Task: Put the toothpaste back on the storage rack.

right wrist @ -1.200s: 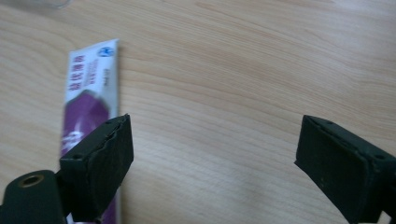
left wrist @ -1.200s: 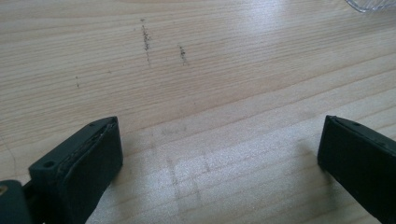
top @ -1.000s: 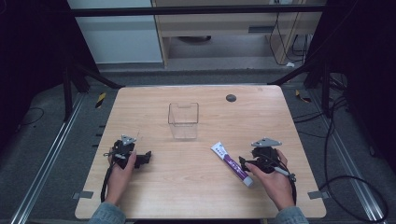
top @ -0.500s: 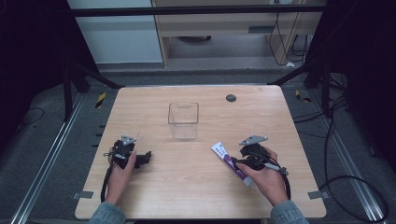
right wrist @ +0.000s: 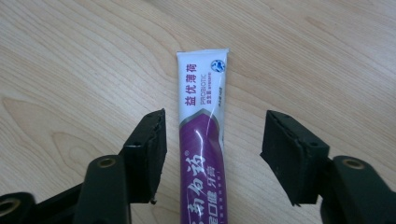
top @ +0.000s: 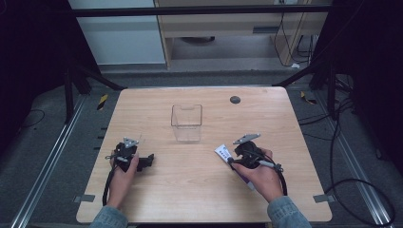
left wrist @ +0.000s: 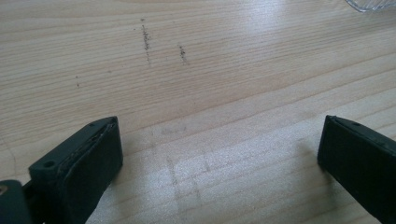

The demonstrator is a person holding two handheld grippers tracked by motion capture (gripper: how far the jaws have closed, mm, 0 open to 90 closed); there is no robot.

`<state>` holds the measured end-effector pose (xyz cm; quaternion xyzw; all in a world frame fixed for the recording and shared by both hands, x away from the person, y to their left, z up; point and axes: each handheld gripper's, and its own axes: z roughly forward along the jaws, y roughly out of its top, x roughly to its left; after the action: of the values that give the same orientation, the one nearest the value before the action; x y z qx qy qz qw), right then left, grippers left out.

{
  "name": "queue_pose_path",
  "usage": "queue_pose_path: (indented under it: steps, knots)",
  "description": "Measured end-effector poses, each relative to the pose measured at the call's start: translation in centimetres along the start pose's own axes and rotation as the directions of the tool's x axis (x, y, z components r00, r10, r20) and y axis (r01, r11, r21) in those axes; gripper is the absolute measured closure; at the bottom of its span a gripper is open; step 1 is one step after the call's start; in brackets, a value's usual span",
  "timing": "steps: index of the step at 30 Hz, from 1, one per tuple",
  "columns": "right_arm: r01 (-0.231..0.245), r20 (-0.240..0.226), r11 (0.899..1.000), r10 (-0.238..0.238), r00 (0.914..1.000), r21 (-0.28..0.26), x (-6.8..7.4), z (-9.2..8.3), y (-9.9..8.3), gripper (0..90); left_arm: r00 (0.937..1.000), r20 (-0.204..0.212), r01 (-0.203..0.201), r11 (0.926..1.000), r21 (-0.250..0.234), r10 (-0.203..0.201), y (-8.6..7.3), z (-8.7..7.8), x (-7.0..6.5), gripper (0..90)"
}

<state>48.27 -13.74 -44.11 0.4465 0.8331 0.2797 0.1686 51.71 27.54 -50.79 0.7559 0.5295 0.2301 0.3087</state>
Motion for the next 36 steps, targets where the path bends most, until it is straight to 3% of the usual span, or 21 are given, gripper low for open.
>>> queue_pose_path:
  steps: [5,12,17,22,36]
  knots:
    - [0.006,-0.015,1.000,-0.006,0.9999,0.018,0.2,0.4,0.7,42.1,1.0000,0.000,0.000,1.0000,0.000,0.000,0.0,0.0,0.0,0.0]
    - [0.001,-0.014,0.999,0.000,0.9999,0.034,0.5,1.1,1.3,33.2,1.0000,0.000,0.000,1.0000,0.000,0.000,0.0,0.0,0.0,0.0]
    - [0.005,-0.020,0.997,-0.003,0.9998,0.071,0.6,1.9,1.3,38.8,1.0000,0.000,0.000,1.0000,0.000,0.000,0.0,0.0,0.0,0.0]
    - [0.006,-0.013,0.997,-0.005,0.9999,0.073,0.6,2.2,1.3,42.6,1.0000,0.000,0.000,1.0000,0.000,0.000,0.0,0.0,0.0,0.0]
    - [-0.011,-0.018,0.995,0.013,0.9998,0.102,0.3,2.7,1.3,43.3,1.0000,0.000,0.001,1.0000,0.000,-0.001,0.0,0.0,0.0,0.0]
